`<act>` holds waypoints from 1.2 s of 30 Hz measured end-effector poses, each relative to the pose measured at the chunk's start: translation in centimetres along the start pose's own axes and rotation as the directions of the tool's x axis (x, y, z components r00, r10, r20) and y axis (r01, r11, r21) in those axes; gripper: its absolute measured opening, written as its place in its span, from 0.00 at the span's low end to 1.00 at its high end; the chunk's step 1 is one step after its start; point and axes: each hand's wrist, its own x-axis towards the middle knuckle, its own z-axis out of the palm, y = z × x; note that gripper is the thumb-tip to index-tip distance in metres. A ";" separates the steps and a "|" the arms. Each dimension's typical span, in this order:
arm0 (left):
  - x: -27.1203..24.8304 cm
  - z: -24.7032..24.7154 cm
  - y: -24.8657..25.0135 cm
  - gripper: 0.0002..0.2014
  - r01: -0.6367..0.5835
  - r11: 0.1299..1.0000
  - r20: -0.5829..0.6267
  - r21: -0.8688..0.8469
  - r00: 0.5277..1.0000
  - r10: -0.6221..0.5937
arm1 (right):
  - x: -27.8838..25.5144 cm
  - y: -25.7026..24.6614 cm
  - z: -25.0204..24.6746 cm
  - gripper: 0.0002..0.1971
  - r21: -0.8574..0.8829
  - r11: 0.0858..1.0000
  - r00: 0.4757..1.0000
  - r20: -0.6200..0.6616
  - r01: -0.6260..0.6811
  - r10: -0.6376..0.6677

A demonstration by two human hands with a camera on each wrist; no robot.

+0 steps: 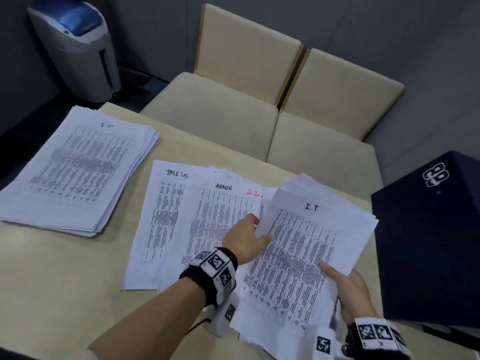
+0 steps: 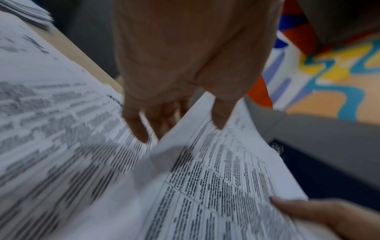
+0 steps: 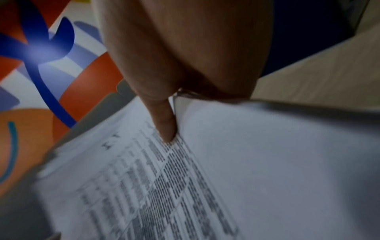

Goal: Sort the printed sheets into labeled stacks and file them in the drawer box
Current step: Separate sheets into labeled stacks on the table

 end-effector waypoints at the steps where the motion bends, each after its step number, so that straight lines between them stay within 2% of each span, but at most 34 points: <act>1: 0.4 1.0 -0.6 0.25 0.051 0.994 -0.036 0.092 0.998 -0.048 | 0.5 1.0 -0.8 0.17 -0.085 0.996 0.999 -0.046 -0.006 0.002; 3: 0.7 2.8 -1.9 0.28 0.125 0.987 -0.036 0.104 0.992 -0.122 | 2.0 3.2 -2.5 0.22 -0.278 0.959 0.993 -0.116 -0.057 0.025; 5: 0.8 4.5 -2.7 0.31 0.134 0.988 0.023 0.077 0.990 -0.136 | 3.8 5.3 -4.1 0.32 -0.376 0.917 0.983 -0.166 -0.135 0.077; 9: 1.7 6.6 -2.2 0.33 0.162 0.973 -0.029 0.163 0.987 -0.160 | 4.8 3.9 -4.5 0.38 -0.206 0.948 0.962 -0.178 -0.241 0.206; 10: 1.9 6.9 -1.9 0.33 0.180 0.963 -0.043 0.200 0.984 -0.175 | 4.8 3.5 -4.4 0.39 -0.143 0.952 0.956 -0.159 -0.270 0.247; 12: 2.3 7.5 -1.3 0.34 0.207 0.943 -0.065 0.262 0.978 -0.197 | 5.2 3.4 -4.5 0.42 -0.065 0.957 0.958 -0.043 -0.284 0.282; 14: 2.7 7.9 -1.0 0.35 0.234 0.925 -0.095 0.300 0.972 -0.215 | 5.6 3.9 -4.6 0.39 -0.083 0.966 0.969 0.019 -0.244 0.247; 17: 2.8 8.5 -0.7 0.36 0.250 0.922 -0.143 0.296 0.966 -0.216 | 6.0 3.6 -4.3 0.26 -0.141 0.983 0.991 0.050 -0.120 0.128; 19: 2.8 8.8 -0.7 0.38 0.246 0.938 -0.158 0.245 0.964 -0.212 | 6.1 3.3 -3.8 0.28 -0.043 0.994 0.987 0.116 -0.104 0.108; 21: 2.7 9.0 -0.8 0.39 0.252 0.943 -0.175 0.218 0.961 -0.216 | 6.5 3.0 -3.4 0.32 0.046 0.988 0.976 0.163 -0.151 0.141; 24: 2.6 9.2 -0.8 0.38 0.258 0.945 -0.188 0.200 0.957 -0.221 | 6.4 1.9 -3.5 0.20 0.050 0.973 0.963 0.166 -0.225 0.214; 26: 2.6 9.0 -0.9 0.38 0.254 0.953 -0.180 0.168 0.958 -0.224 | 6.3 0.9 -3.8 0.19 0.014 0.976 0.951 0.230 -0.215 0.206; 28: 2.6 8.5 -1.0 0.37 0.252 0.963 -0.179 0.098 0.956 -0.232 | 5.7 -0.6 -4.2 0.20 -0.021 0.991 0.953 0.275 -0.130 0.131; 30: 2.1 7.9 -1.3 0.45 0.256 0.967 -0.191 -0.016 0.948 -0.254 | 4.1 -2.8 -5.0 0.16 -0.008 1.000 0.950 0.311 -0.016 0.018; 32: 1.6 7.1 -0.8 0.55 0.217 0.965 -0.205 -0.149 0.948 -0.245 | 2.2 -5.4 -6.3 0.14 0.079 0.993 0.933 0.342 0.092 -0.114; 34: 0.7 6.4 0.9 0.57 0.092 0.960 -0.178 -0.264 0.974 -0.142 | 0.5 -7.7 -8.1 0.15 0.159 0.963 0.899 0.352 0.218 -0.262; 36: -0.2 5.6 3.6 0.54 -0.089 0.921 -0.161 -0.380 0.987 0.029 | -1.0 -9.8 -9.4 0.14 0.228 0.908 0.853 0.321 0.352 -0.411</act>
